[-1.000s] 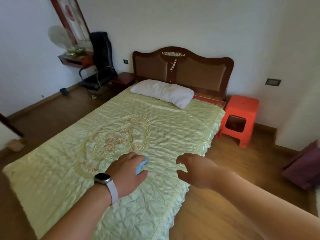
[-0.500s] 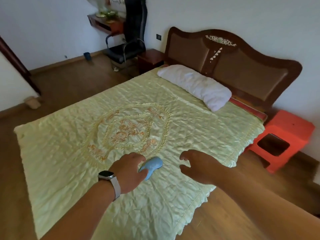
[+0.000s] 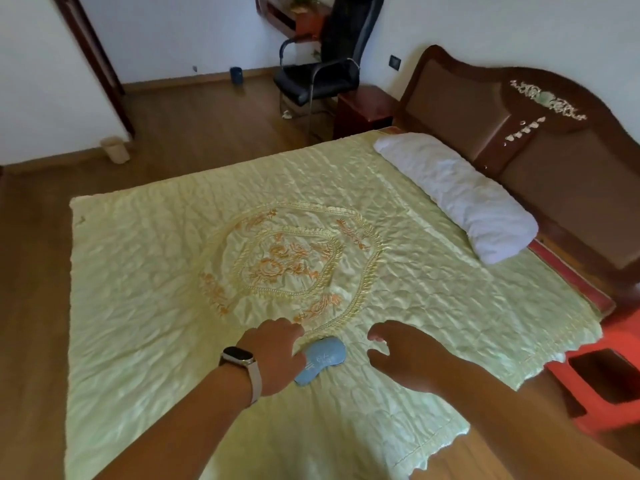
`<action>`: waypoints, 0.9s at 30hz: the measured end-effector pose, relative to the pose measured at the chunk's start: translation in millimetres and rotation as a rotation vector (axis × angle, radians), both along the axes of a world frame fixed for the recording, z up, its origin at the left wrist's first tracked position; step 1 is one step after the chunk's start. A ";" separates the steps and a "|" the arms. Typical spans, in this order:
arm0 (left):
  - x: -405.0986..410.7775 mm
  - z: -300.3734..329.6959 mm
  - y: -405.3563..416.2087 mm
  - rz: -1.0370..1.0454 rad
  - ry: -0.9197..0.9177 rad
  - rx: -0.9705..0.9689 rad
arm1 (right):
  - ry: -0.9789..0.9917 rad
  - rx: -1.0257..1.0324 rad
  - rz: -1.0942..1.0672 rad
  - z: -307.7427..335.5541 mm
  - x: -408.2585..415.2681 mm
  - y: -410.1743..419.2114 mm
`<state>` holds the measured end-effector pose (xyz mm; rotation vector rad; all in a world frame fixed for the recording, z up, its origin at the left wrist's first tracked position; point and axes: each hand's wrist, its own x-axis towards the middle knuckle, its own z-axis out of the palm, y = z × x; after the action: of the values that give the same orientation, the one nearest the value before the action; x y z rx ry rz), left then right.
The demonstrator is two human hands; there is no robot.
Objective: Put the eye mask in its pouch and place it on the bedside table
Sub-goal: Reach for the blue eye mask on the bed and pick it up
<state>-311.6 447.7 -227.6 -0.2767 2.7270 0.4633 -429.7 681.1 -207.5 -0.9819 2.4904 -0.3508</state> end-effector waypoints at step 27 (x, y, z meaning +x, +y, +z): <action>-72.9 -315.6 43.4 0.646 -0.007 0.217 | -0.213 0.168 0.404 -316.6 -111.9 -65.0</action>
<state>-384.4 491.1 -543.3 -1.1020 2.4976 0.9107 -541.6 616.1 -524.1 -1.2694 2.0338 -0.1080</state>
